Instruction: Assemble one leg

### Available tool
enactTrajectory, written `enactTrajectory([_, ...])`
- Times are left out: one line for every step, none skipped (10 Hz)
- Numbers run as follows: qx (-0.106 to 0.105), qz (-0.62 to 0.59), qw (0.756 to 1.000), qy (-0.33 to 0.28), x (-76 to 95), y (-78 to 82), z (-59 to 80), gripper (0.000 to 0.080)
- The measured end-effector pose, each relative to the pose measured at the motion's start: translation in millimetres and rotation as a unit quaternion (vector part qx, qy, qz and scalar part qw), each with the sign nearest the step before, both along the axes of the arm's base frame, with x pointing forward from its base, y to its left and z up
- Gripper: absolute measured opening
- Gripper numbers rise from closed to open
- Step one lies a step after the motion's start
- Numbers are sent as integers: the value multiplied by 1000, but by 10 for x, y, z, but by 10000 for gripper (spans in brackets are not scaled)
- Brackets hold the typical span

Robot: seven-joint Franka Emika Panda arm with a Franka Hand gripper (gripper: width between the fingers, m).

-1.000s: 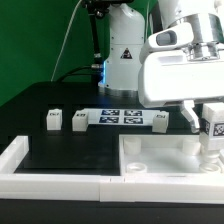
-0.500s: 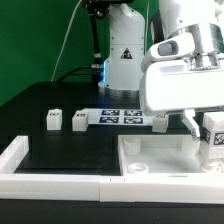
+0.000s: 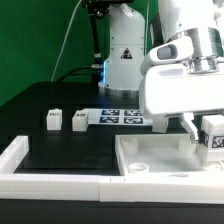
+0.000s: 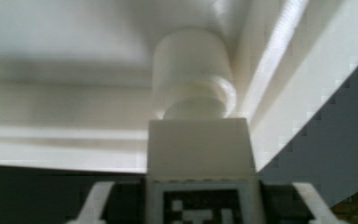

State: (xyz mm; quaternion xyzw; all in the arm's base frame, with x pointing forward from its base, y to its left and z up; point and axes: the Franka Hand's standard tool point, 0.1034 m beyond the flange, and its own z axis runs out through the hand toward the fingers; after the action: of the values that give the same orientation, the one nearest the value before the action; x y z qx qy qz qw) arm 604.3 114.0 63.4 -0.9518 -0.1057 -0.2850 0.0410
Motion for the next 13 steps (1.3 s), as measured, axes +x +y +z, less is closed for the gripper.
enactTrajectory([0,-1,1000,-3,6,1,0,290])
enactTrajectory([0,0,1000,-3,8,1,2,290])
enactTrajectory([0,0,1000,3,3,1,-9,290])
enactTrajectory([0,1,1000,7,-9,1,-25,380])
enactTrajectory([0,1,1000,7,-9,1,-25,521])
enactTrajectory([0,1,1000,7,-10,1,-27,608])
enactTrajectory([0,1,1000,7,-11,1,-28,608])
enactTrajectory([0,1,1000,8,-11,1,-29,641])
enactTrajectory([0,1,1000,8,-12,1,-30,647])
enactTrajectory([0,1,1000,9,-12,3,-25,647])
enactTrajectory([0,4,1000,17,-2,20,62,649])
enactTrajectory([-5,11,1000,22,34,-7,168,649])
enactTrajectory([-7,13,999,31,81,-57,232,649])
